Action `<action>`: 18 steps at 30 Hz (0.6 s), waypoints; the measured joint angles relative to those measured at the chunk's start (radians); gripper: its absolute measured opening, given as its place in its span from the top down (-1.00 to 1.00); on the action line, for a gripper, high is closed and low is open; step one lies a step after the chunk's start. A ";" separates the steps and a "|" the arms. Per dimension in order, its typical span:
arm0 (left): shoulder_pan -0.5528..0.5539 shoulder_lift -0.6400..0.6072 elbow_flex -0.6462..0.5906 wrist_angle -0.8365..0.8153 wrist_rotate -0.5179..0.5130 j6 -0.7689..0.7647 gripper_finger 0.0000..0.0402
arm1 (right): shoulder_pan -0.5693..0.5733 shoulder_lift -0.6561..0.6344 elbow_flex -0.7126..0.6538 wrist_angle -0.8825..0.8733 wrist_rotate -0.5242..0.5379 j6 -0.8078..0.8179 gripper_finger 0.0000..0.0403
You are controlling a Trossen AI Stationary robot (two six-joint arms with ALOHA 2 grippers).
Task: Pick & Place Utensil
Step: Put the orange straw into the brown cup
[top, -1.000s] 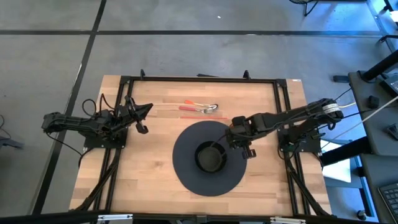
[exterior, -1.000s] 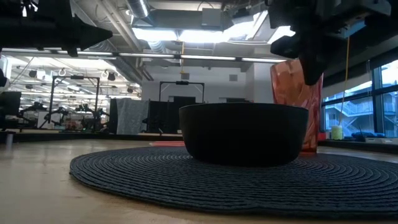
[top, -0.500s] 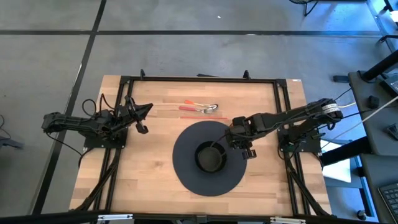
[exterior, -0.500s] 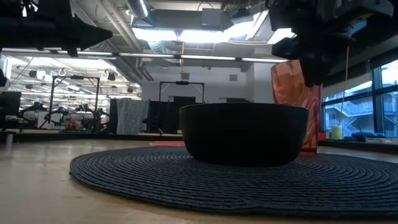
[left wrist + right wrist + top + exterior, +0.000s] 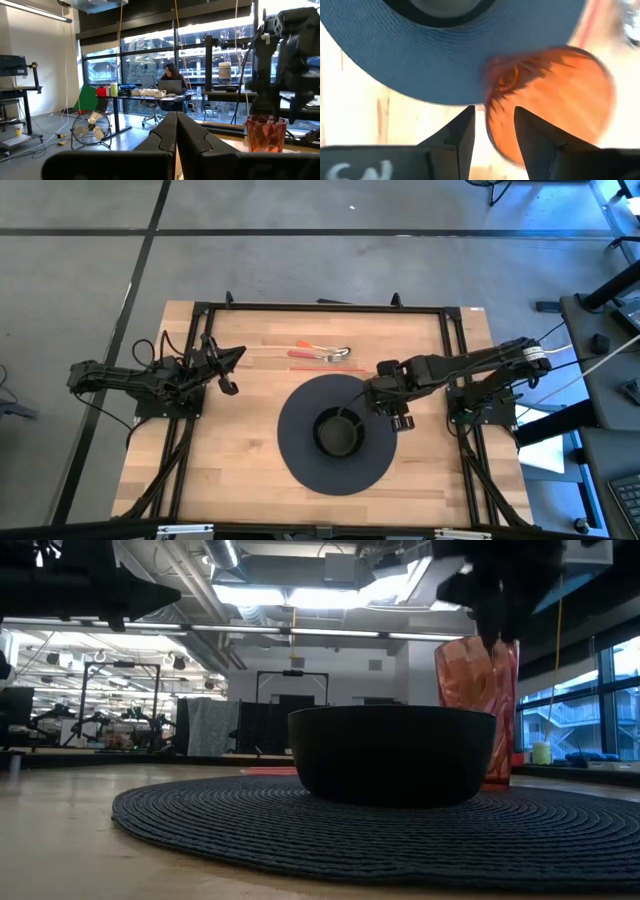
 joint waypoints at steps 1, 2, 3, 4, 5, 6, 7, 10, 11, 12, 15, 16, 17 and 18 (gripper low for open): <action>0.000 0.000 0.000 0.000 -0.003 0.000 0.98 | 0.000 0.000 0.033 -0.037 0.013 0.009 0.32; 0.000 0.000 0.000 0.000 -0.007 0.000 0.97 | 0.000 0.000 0.072 -0.076 0.026 0.016 0.32; 0.000 0.000 0.000 0.000 -0.013 0.000 0.97 | 0.000 0.000 0.113 -0.117 0.037 0.026 0.32; 0.000 0.000 0.000 -0.001 -0.016 0.000 0.96 | 0.000 0.000 0.154 -0.154 0.047 0.034 0.32; 0.000 0.000 0.000 -0.002 -0.016 0.000 0.96 | 0.000 -0.002 0.197 -0.191 0.058 0.040 0.32; 0.000 0.000 0.000 -0.005 -0.016 0.000 0.96 | 0.001 -0.012 0.235 -0.216 0.074 0.044 0.32; 0.000 0.000 0.000 -0.008 -0.015 0.000 0.96 | 0.001 -0.026 0.267 -0.226 0.092 0.048 0.32; 0.000 0.000 0.000 -0.016 -0.015 -0.001 0.98 | 0.001 -0.125 0.310 -0.150 0.132 0.033 0.34; 0.000 0.000 0.000 -0.016 -0.015 -0.001 0.98 | 0.000 -0.174 0.303 -0.086 0.132 0.019 0.36; 0.000 0.000 0.000 -0.018 -0.015 -0.001 0.98 | 0.001 -0.225 0.286 -0.012 0.135 0.000 0.38; 0.000 0.000 0.000 -0.020 -0.015 -0.001 0.99 | 0.001 -0.393 0.179 0.235 0.165 -0.048 0.47; 0.000 0.000 0.000 -0.020 -0.015 -0.001 0.99 | 0.001 -0.452 0.128 0.322 0.164 -0.067 0.51; 0.000 0.000 0.000 -0.020 -0.015 -0.001 0.99 | 0.000 -0.510 0.071 0.398 0.149 -0.087 0.55; 0.000 0.000 0.000 -0.021 -0.015 -0.001 0.98 | 0.000 -0.564 0.014 0.458 0.126 -0.107 0.61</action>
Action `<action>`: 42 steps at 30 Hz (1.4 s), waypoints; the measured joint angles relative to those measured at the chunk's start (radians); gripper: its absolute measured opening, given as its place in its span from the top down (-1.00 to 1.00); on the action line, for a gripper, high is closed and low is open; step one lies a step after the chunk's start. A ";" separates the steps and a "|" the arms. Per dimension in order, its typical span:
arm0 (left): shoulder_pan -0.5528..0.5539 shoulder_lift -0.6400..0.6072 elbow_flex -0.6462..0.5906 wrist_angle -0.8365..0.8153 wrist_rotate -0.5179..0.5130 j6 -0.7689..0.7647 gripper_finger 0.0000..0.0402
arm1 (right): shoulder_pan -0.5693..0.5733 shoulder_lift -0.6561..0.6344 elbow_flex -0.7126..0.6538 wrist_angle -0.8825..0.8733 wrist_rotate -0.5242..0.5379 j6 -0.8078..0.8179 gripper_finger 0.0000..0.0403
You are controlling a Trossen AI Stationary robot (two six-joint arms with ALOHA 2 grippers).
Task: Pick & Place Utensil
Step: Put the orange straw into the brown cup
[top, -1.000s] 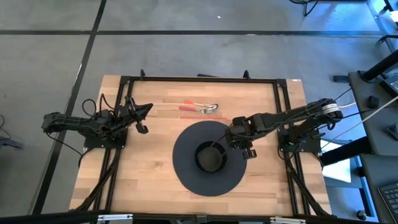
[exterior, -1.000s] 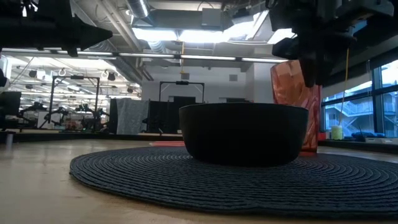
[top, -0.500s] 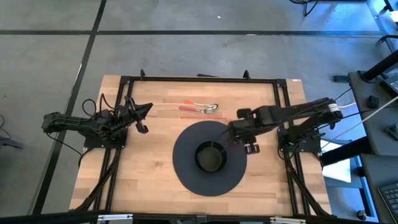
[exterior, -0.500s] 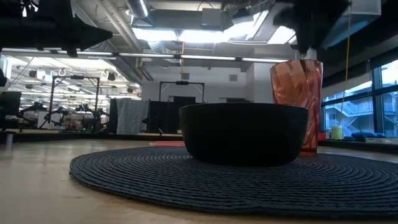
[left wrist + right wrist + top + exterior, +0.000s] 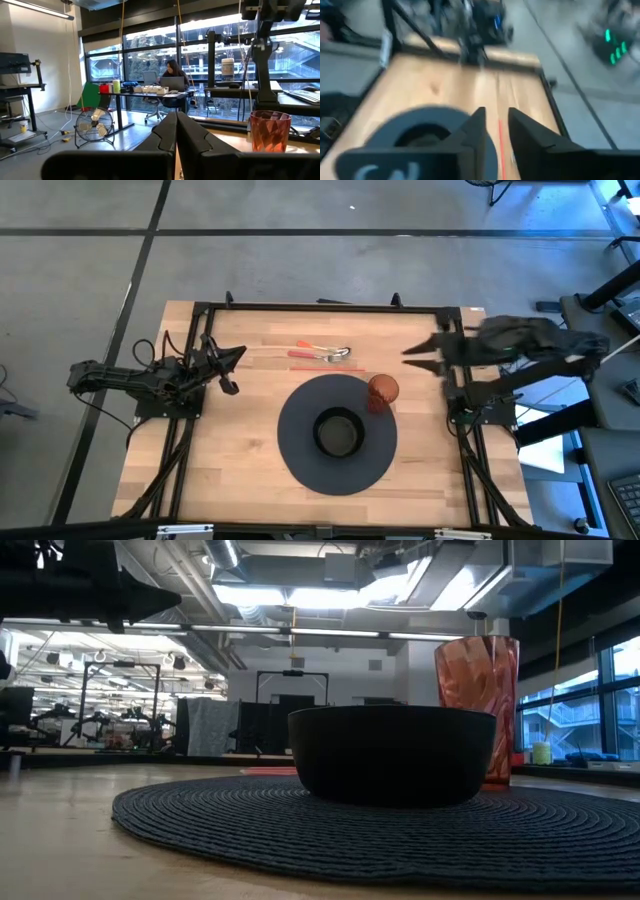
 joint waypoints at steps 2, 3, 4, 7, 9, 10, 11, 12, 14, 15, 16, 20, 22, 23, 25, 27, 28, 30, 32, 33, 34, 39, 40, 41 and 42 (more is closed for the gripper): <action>0.000 0.000 0.000 -0.002 0.000 0.000 0.97 | -0.005 -0.108 -0.125 0.110 -0.063 -0.033 0.73; 0.000 0.000 0.000 -0.001 0.000 0.000 0.97 | -0.010 -0.159 -0.189 0.173 -0.105 -0.044 0.80; 0.000 0.000 0.000 -0.002 0.000 0.000 0.97 | -0.013 -0.210 -0.258 0.249 -0.149 -0.051 0.88; 0.000 0.000 0.000 -0.001 0.000 0.000 0.99 | -0.021 -0.355 -0.467 0.495 -0.262 -0.067 0.97; 0.000 0.000 0.000 -0.001 0.000 0.000 0.99 | -0.030 -0.438 -0.587 0.603 -0.279 -0.065 0.95; 0.000 0.000 0.000 -0.001 0.000 0.000 0.99 | -0.037 -0.472 -0.639 0.640 -0.278 -0.065 0.95; 0.000 0.000 0.000 -0.001 0.000 0.000 0.99 | -0.047 -0.504 -0.688 0.665 -0.277 -0.065 0.95; 0.000 0.000 0.000 -0.001 0.000 0.000 0.99 | -0.061 -0.532 -0.740 0.698 -0.276 -0.064 0.97; 0.000 0.000 0.000 -0.001 0.000 0.000 0.98 | -0.091 -0.573 -0.838 0.771 -0.279 -0.047 0.98; 0.000 0.000 0.000 -0.001 0.000 0.000 0.98 | -0.106 -0.591 -0.887 0.804 -0.282 -0.027 0.98; 0.000 0.000 0.000 -0.001 0.000 0.000 0.97 | -0.120 -0.609 -0.929 0.849 -0.296 -0.008 0.97; 0.000 0.000 0.000 -0.002 0.000 0.000 0.96 | -0.172 -0.658 -1.071 1.019 -0.383 0.034 0.98; 0.000 0.000 0.000 -0.004 0.000 0.000 0.97 | -0.200 -0.670 -1.106 1.043 -0.397 0.054 0.98; 0.000 0.000 0.000 -0.006 0.000 0.000 0.98 | -0.214 -0.677 -1.117 1.042 -0.398 0.061 0.98; 0.000 0.000 0.000 -0.009 0.000 0.000 0.98 | -0.238 -0.686 -1.134 1.049 -0.401 0.072 0.99; 0.000 0.000 0.000 -0.009 0.000 0.000 0.99 | -0.254 -0.694 -1.150 1.041 -0.412 0.080 0.99; 0.000 0.000 0.000 -0.009 -0.001 0.000 0.99 | -0.259 -0.696 -1.157 1.040 -0.421 0.082 0.99; 0.000 0.000 0.000 -0.009 -0.001 0.000 0.99 | -0.265 -0.698 -1.178 1.048 -0.428 0.083 0.99; 0.000 0.000 0.000 -0.009 -0.005 0.003 0.98 | -0.271 -0.698 -1.206 1.050 -0.428 0.083 0.99; 0.000 0.000 0.000 -0.009 -0.011 0.008 0.97 | -0.274 -0.698 -1.222 1.056 -0.427 0.084 0.99; 0.000 0.000 0.000 -0.009 -0.019 0.009 0.97 | -0.277 -0.698 -1.235 1.061 -0.427 0.090 0.99; 0.000 0.000 0.000 -0.009 -0.035 0.008 0.97 | -0.279 -0.699 -1.288 1.129 -0.427 0.093 0.99; 0.000 0.000 0.000 -0.009 -0.035 0.008 0.97 | -0.279 -0.699 -1.295 1.140 -0.426 0.094 0.99; 0.000 0.000 0.000 -0.009 -0.035 0.008 0.97 | -0.279 -0.699 -1.301 1.140 -0.426 0.093 0.99; 0.000 0.000 0.000 -0.009 -0.035 0.007 0.97 | -0.279 -0.699 -1.302 1.133 -0.426 0.093 0.99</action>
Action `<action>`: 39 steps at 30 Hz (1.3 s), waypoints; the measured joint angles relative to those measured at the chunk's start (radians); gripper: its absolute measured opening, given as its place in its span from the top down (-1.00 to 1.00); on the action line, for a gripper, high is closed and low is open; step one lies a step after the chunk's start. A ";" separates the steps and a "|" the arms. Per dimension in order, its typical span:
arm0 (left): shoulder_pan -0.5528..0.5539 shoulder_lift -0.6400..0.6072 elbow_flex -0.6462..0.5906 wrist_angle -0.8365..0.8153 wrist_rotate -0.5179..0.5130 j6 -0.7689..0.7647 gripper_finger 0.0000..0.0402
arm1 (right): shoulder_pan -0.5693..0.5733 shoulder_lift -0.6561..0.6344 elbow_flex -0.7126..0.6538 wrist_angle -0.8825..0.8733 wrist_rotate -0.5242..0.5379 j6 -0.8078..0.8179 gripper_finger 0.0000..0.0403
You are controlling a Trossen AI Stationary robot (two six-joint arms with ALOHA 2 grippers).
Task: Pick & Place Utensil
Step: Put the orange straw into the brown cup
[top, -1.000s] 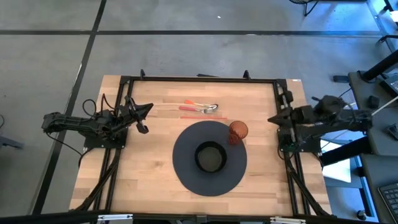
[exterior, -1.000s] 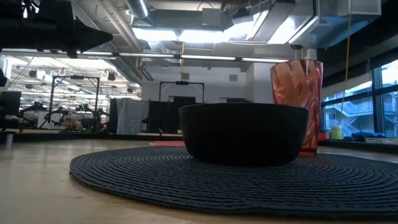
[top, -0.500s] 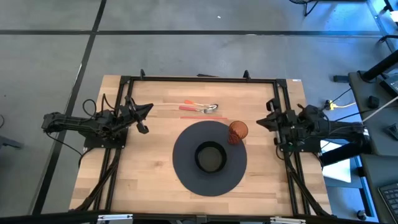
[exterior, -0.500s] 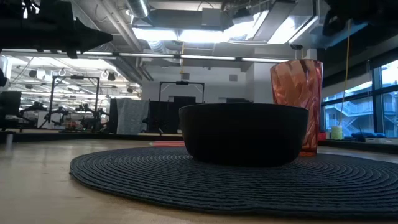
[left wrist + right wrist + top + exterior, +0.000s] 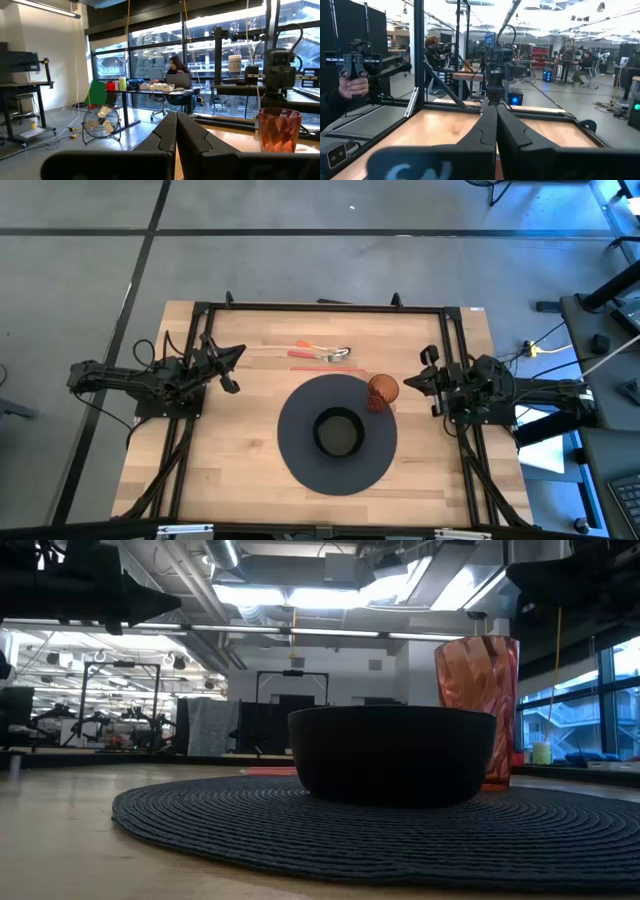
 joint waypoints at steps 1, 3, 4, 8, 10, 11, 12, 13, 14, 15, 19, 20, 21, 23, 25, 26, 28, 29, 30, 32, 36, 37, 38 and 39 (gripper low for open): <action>0.000 0.000 0.000 0.000 0.000 -0.005 0.98 | 0.000 0.000 0.000 0.000 0.000 0.000 0.99; 0.000 0.000 0.000 0.000 -0.006 -0.007 0.99 | 0.000 0.000 0.000 0.000 -0.001 0.000 0.98; 0.000 0.000 0.000 0.000 -0.013 -0.007 0.99 | 0.000 0.000 0.000 0.000 -0.004 0.000 0.98; 0.000 0.000 0.000 -0.004 -0.022 -0.054 0.99 | 0.000 0.000 0.000 -0.010 -0.040 -0.019 0.97; 0.000 0.000 0.000 -0.018 -0.015 -0.077 0.98 | 0.000 0.000 0.000 -0.018 -0.050 -0.021 0.97; 0.000 0.000 0.000 -0.022 -0.015 -0.079 0.99 | 0.000 0.000 0.000 -0.024 -0.051 -0.022 0.97; 0.000 0.000 0.000 -0.026 -0.023 -0.082 0.99 | 0.000 0.000 0.000 -0.032 -0.051 -0.022 0.97; 0.000 0.000 0.001 -0.034 -0.044 -0.095 0.99 | 0.000 0.000 0.000 -0.043 -0.051 -0.022 0.97; 0.000 0.000 0.008 -0.057 -0.069 -0.116 0.99 | 0.000 0.000 0.000 -0.053 -0.051 -0.022 0.97; 0.000 0.001 0.021 -0.087 -0.092 -0.141 0.99 | 0.000 0.000 0.000 -0.062 -0.048 -0.022 0.97; 0.000 0.052 0.106 -0.205 -0.109 -0.244 0.99 | 0.000 0.000 0.000 -0.069 -0.043 -0.024 0.96; 0.003 0.080 0.131 -0.218 -0.104 -0.256 0.99 | 0.000 0.000 0.000 -0.068 -0.042 -0.025 0.96; 0.011 0.116 0.162 -0.234 -0.095 -0.271 0.99 | 0.000 0.000 0.000 -0.065 -0.035 -0.025 0.96; 0.046 0.209 0.251 -0.315 -0.083 -0.302 0.99 | 0.000 0.000 0.001 -0.061 -0.010 -0.025 0.96; 0.103 0.329 0.379 -0.474 -0.043 -0.349 0.99 | 0.000 0.000 0.001 -0.062 0.023 -0.025 0.96; 0.138 0.396 0.446 -0.549 -0.016 -0.371 0.99 | 0.000 0.000 0.001 -0.062 0.039 -0.029 0.96; 0.214 0.543 0.577 -0.666 0.059 -0.379 0.99 | 0.000 0.000 0.001 -0.061 0.071 -0.052 0.96; 0.254 0.618 0.632 -0.710 0.114 -0.341 0.98 | 0.000 0.000 0.001 -0.061 0.089 -0.066 0.96; 0.291 0.692 0.682 -0.736 0.171 -0.282 0.98 | 0.000 0.000 0.001 -0.060 0.107 -0.077 0.96; 0.354 0.837 0.764 -0.766 0.278 -0.196 0.98 | 0.000 0.000 0.001 -0.058 0.145 -0.090 0.96; 0.461 1.109 0.944 -0.917 0.421 -0.179 0.98 | 0.000 0.000 0.002 -0.058 0.184 -0.102 0.96; 0.475 1.170 0.980 -0.960 0.459 -0.160 0.98 | 0.000 0.000 0.002 -0.058 0.186 -0.102 0.96; 0.485 1.230 1.008 -0.994 0.497 -0.135 0.98 | 0.000 0.000 0.002 -0.059 0.186 -0.105 0.96; 0.492 1.288 1.036 -1.021 0.524 -0.114 0.98 | 0.000 0.000 0.002 -0.061 0.185 -0.108 0.96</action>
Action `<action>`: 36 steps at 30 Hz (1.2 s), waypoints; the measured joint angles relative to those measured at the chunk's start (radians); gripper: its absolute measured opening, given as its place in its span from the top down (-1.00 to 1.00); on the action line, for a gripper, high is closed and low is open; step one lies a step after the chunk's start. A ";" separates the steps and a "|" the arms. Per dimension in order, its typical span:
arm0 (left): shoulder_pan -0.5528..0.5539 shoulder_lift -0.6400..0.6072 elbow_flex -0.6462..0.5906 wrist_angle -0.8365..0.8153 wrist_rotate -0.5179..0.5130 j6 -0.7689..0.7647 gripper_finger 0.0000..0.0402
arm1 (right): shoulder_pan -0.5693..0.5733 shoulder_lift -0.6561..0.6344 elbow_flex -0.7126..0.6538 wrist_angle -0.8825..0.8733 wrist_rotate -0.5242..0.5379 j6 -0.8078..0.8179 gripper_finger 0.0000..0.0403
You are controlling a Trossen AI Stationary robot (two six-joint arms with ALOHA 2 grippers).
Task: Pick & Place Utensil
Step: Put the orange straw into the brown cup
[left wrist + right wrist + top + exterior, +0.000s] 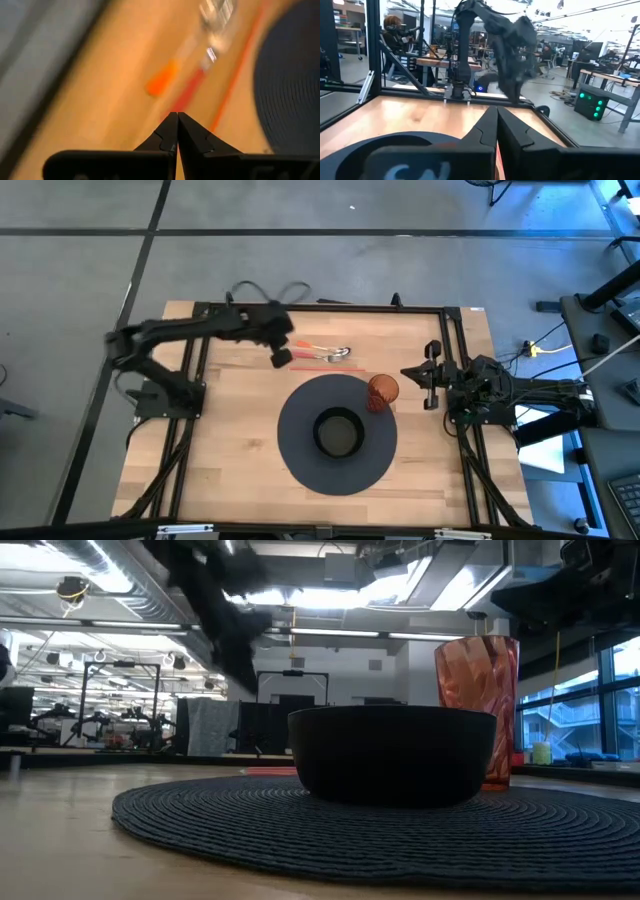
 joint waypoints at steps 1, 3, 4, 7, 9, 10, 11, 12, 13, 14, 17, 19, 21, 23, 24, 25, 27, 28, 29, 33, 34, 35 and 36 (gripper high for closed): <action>0.003 0.050 0.028 -0.021 0.025 0.021 0.98 | 0.000 0.000 0.000 -0.001 0.000 -0.002 0.96; 0.005 0.143 0.085 -0.045 0.055 0.077 0.97 | 0.000 0.000 0.000 -0.004 0.000 -0.009 0.96; 0.005 0.183 0.108 -0.060 0.057 0.101 0.96 | 0.000 0.000 0.000 -0.007 0.001 -0.021 0.96; -0.002 0.293 0.183 -0.086 0.065 0.134 0.91 | 0.000 0.000 0.000 -0.008 0.001 -0.031 0.96; -0.008 0.338 0.241 -0.098 0.102 0.161 0.85 | 0.000 0.000 0.000 -0.008 0.001 -0.035 0.96; -0.013 0.352 0.265 -0.109 0.114 0.169 0.81 | 0.000 0.000 0.000 -0.008 0.001 -0.041 0.96; -0.020 0.364 0.284 -0.110 0.114 0.171 0.77 | 0.000 0.000 0.000 -0.008 0.001 -0.049 0.96; -0.028 0.376 0.301 -0.108 0.113 0.166 0.73 | 0.000 0.000 0.000 -0.008 0.001 -0.052 0.96; -0.036 0.385 0.317 -0.110 0.113 0.163 0.68 | 0.000 0.000 0.000 -0.006 0.001 -0.054 0.96; -0.044 0.389 0.329 -0.108 0.114 0.164 0.63 | 0.000 0.000 0.000 0.004 0.001 -0.060 0.96; -0.073 0.390 0.340 -0.088 0.121 0.175 0.45 | 0.000 0.001 0.000 0.089 0.001 -0.086 0.96; -0.092 0.392 0.338 -0.099 0.137 0.168 0.33 | 0.000 0.000 0.001 0.133 0.001 -0.102 0.96; -0.113 0.392 0.337 -0.101 0.163 0.162 0.21 | 0.000 0.000 0.002 0.120 0.001 -0.105 0.96; -0.137 0.395 0.337 -0.114 0.166 0.182 0.12 | 0.000 0.000 0.002 0.075 0.001 -0.103 0.96; -0.149 0.404 0.337 -0.113 0.158 0.194 0.08 | 0.000 0.001 0.002 0.061 0.001 -0.098 0.96; -0.159 0.412 0.337 -0.111 0.156 0.211 0.05 | 0.000 0.001 0.002 0.053 0.001 -0.088 0.96; -0.171 0.427 0.336 -0.115 0.166 0.246 0.02 | 0.000 0.001 0.002 0.053 0.001 -0.063 0.96; -0.175 0.437 0.337 -0.102 0.169 0.262 0.01 | 0.000 0.000 0.001 0.058 0.001 -0.048 0.96; -0.178 0.449 0.338 -0.100 0.169 0.278 0.01 | 0.000 0.000 0.002 0.063 0.000 -0.032 0.96; -0.170 0.504 0.337 -0.104 0.158 0.308 0.02 | 0.000 0.000 0.001 0.047 0.000 -0.012 0.96; -0.165 0.515 0.336 -0.105 0.158 0.308 0.02 | 0.000 0.001 0.001 0.040 0.000 -0.006 0.96; -0.160 0.525 0.336 -0.105 0.156 0.308 0.02 | 0.000 0.001 0.001 0.033 0.000 0.001 0.96; -0.156 0.533 0.336 -0.103 0.156 0.310 0.02 | 0.000 0.001 0.001 0.026 0.000 0.006 0.96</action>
